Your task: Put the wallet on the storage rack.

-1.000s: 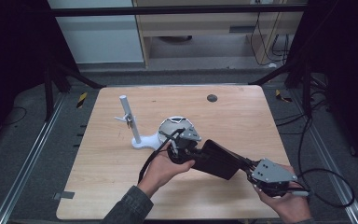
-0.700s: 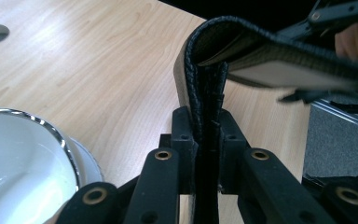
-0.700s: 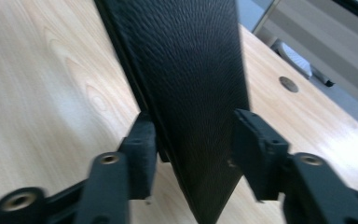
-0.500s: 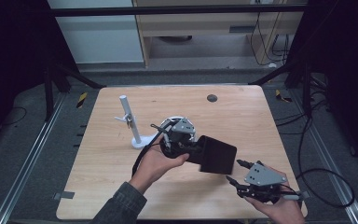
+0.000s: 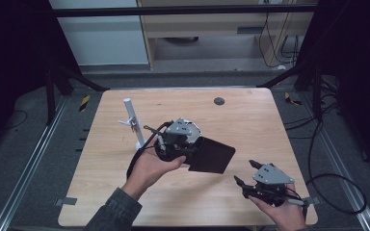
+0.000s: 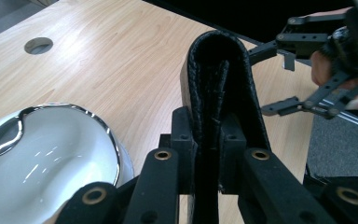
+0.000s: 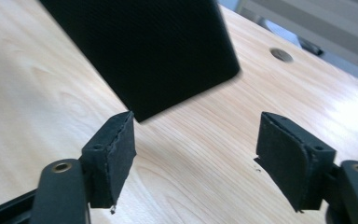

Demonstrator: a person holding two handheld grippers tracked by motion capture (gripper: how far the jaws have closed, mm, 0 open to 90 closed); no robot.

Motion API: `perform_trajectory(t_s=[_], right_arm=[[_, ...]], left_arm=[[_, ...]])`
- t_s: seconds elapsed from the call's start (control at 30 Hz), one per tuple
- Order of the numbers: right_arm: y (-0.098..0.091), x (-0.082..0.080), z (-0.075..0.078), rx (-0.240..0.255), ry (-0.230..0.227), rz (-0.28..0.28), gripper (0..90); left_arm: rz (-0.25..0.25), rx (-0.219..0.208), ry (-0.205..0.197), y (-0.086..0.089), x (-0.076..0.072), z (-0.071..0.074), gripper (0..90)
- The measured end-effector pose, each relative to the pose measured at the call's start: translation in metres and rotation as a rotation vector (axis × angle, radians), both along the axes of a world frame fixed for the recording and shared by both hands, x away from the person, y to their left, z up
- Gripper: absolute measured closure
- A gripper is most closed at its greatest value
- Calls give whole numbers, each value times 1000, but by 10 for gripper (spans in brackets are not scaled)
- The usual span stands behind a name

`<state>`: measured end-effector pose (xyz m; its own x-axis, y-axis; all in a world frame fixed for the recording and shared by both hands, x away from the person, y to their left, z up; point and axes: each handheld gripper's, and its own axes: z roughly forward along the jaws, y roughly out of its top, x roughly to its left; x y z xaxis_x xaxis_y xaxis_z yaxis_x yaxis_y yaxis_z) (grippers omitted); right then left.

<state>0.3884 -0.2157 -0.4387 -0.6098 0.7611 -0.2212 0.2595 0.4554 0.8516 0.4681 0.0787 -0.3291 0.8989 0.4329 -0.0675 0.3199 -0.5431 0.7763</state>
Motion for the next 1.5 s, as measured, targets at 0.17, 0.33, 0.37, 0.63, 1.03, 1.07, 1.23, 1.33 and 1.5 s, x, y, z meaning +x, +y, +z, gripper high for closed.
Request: perform_trajectory(t_s=[0.17, 0.33, 0.37, 0.63, 1.03, 1.07, 1.23, 1.33, 1.5], right_arm=[[-6, 5, -14, 29, 6, -96, 206], [-7, 5, -26, 41, 24, -140, 204], [-7, 5, -28, 34, 23, -142, 202], [-9, 5, -38, 14, 43, -183, 198], [-14, 6, -42, 10, 65, -207, 193], [-14, 6, -42, 8, 67, -209, 192], [-16, 7, -43, 12, 72, -213, 190], [-16, 7, -43, 11, 72, -214, 190], [-15, 6, -44, 13, 76, -215, 190]], left_arm=[[13, 14, -22, 5, -3, 10, 806], [29, 26, -47, 11, -6, 22, 806], [39, 26, -55, 13, -7, 25, 806], [82, 31, -85, 28, -10, 42, 806], [112, 30, -113, 45, -8, 62, 806], [117, 31, -115, 46, -8, 63, 806], [128, 33, -121, 52, -8, 66, 806], [138, 38, -125, 55, -7, 67, 806], [160, 46, -134, 64, -4, 69, 806]])
